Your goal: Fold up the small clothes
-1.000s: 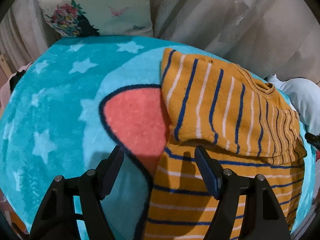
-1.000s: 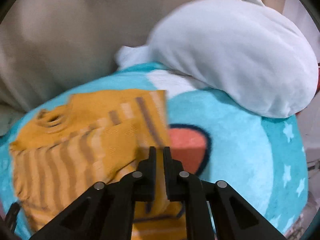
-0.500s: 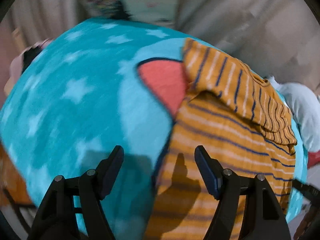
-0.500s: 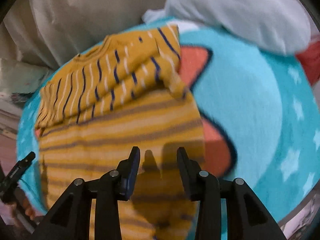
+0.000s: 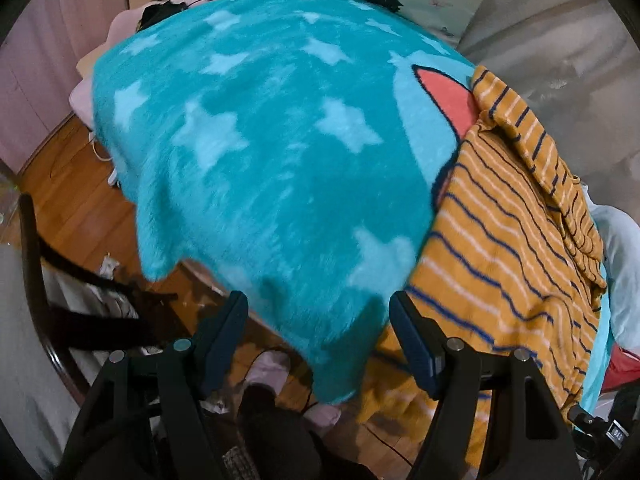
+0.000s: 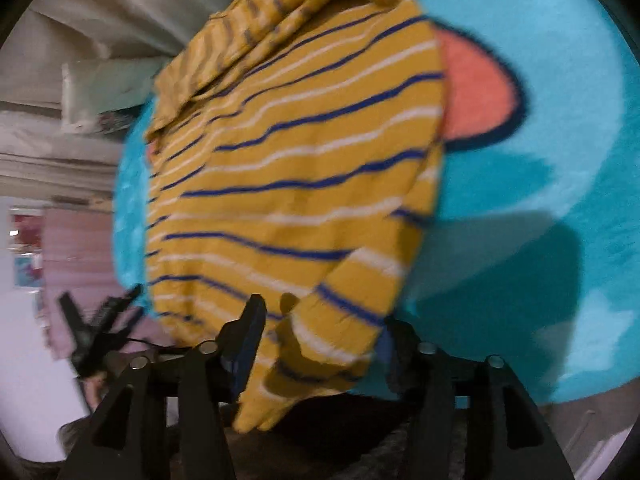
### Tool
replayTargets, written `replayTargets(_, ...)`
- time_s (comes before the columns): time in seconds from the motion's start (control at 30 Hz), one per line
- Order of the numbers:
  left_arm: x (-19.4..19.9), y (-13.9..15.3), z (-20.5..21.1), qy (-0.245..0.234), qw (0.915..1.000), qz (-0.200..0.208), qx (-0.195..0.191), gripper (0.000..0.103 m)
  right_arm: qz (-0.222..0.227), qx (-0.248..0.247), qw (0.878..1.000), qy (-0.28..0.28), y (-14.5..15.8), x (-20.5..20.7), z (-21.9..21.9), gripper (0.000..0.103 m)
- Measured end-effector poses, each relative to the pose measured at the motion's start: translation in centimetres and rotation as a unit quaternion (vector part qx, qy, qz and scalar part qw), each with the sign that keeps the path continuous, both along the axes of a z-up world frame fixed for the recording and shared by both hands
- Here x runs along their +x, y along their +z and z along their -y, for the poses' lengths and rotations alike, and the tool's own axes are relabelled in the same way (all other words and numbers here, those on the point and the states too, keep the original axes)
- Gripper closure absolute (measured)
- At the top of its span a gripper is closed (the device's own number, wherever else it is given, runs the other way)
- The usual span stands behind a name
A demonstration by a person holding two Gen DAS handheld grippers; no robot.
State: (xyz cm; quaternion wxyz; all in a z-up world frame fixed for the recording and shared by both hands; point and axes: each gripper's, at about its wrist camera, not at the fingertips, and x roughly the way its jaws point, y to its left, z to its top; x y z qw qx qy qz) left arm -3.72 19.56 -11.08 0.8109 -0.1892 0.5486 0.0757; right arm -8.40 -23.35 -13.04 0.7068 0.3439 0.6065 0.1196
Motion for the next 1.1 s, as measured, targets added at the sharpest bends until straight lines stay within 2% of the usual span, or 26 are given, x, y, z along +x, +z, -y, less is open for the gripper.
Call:
replayTargets(0.07, -0.7, -0.2, -0.2, 0.007, 0.9999, -0.001, -0.008, 0.031, -0.003, 0.017, 1.0, 0.018, -0.1, 0.0, -1.3, 0.037)
replayTargets(0.17, -1.3, -0.2, 0.0, 0.006, 0.9998, 0.006, -0.019, 0.031, 0.001, 0.014, 0.999, 0.046, -0.1, 0.2, -3.4, 0.036)
replayTargets(0.33, -0.9, -1.1, 2.0, -0.026, 0.9996, 0.008, -0.004, 0.031, 0.004, -0.008, 0.998, 0.066, -0.1, 0.9, -5.4, 0.036)
replayTargets(0.57, -1.0, -2.0, 2.8, -0.03, 0.9988, -0.002, -0.039, 0.031, 0.007, -0.014, 0.997, 0.079, -0.1, 0.9, -5.4, 0.037)
replayTargets(0.6, -1.0, -2.1, 2.7, -0.027, 0.9982, -0.004, -0.053, 0.039, 0.009, -0.022, 0.996, 0.083, 0.0, 0.9, -5.5, 0.039)
replayTargets(0.63, -1.1, -2.1, 2.6, -0.027, 0.9972, -0.003, -0.07, 0.055, 0.011, -0.038, 0.995, 0.089, 0.1, 0.8, -5.6, 0.044)
replayTargets(0.7, -1.0, -1.9, 2.4, -0.03, 0.9929, -0.007, -0.115, 0.073, 0.009, -0.075, 0.993, 0.095, 0.2, 1.0, -6.2, 0.087)
replayTargets(0.77, -1.1, -1.2, 2.5, -0.032, 0.9937, -0.006, -0.107, 0.078, 0.006, -0.056, 0.995, 0.085, 0.0, 0.7, -5.3, 0.089)
replayTargets(0.9, -1.7, 0.4, 2.6, -0.034, 0.9951, 0.011, -0.092, 0.076, 0.01, -0.041, 0.997, 0.069, 0.7, -1.2, -2.2, 0.091)
replayTargets(1.0, -2.3, 0.1, 2.5, -0.033, 0.9945, 0.012, -0.099, 0.051, -0.002, -0.051, 0.997, 0.054, 0.7, -2.9, 0.6, 0.092)
replayTargets(1.1, -2.4, -1.0, 2.9, -0.034, 0.9931, 0.003, -0.112, 0.049, -0.019, -0.052, 0.998, 0.035, -0.2, -3.7, 2.5, 0.096)
